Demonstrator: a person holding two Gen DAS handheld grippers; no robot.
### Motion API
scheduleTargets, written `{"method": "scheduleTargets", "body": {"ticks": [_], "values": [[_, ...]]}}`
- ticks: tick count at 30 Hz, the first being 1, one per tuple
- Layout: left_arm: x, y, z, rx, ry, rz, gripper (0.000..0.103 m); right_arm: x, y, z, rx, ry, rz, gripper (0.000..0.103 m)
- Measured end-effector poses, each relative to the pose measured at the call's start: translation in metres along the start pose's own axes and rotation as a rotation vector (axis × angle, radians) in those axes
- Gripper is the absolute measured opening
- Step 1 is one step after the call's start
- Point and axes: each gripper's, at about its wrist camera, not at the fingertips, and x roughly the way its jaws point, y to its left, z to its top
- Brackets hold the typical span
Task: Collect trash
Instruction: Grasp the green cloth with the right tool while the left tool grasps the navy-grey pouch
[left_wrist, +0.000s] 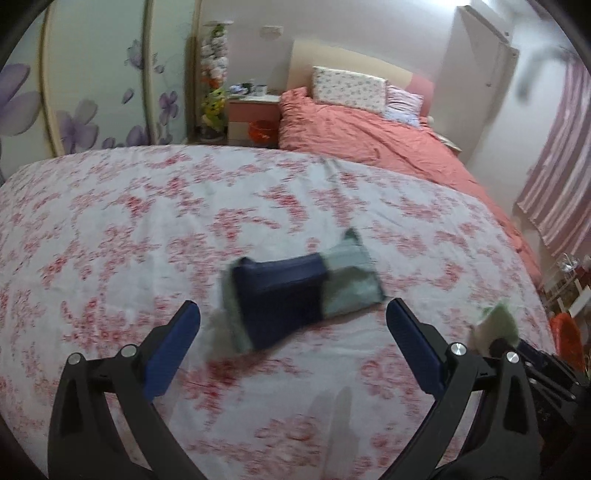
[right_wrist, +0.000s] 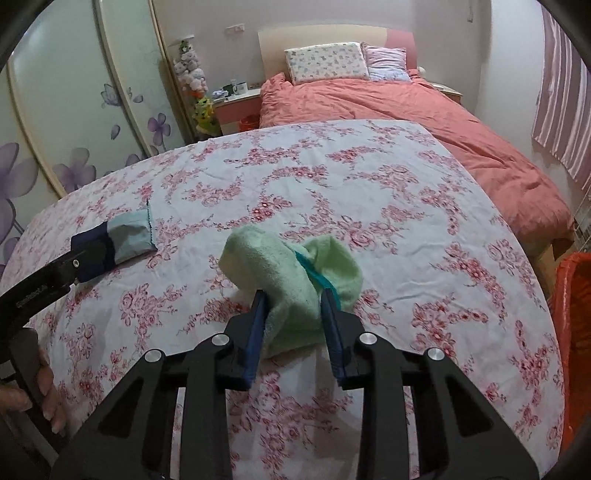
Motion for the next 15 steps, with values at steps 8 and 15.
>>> {"method": "scheduleTargets", "body": {"ticks": [8, 15], "values": [[-0.013, -0.043, -0.011, 0.116, 0.008, -0.082, 0.099, -0.008, -0.013, -0.006, 0.013, -0.003, -0.018, 0.031], [-0.025, -0.038, 0.008, 0.160, -0.057, 0.065, 0.099, -0.012, -0.025, -0.007, 0.030, -0.005, -0.026, 0.031]]}}
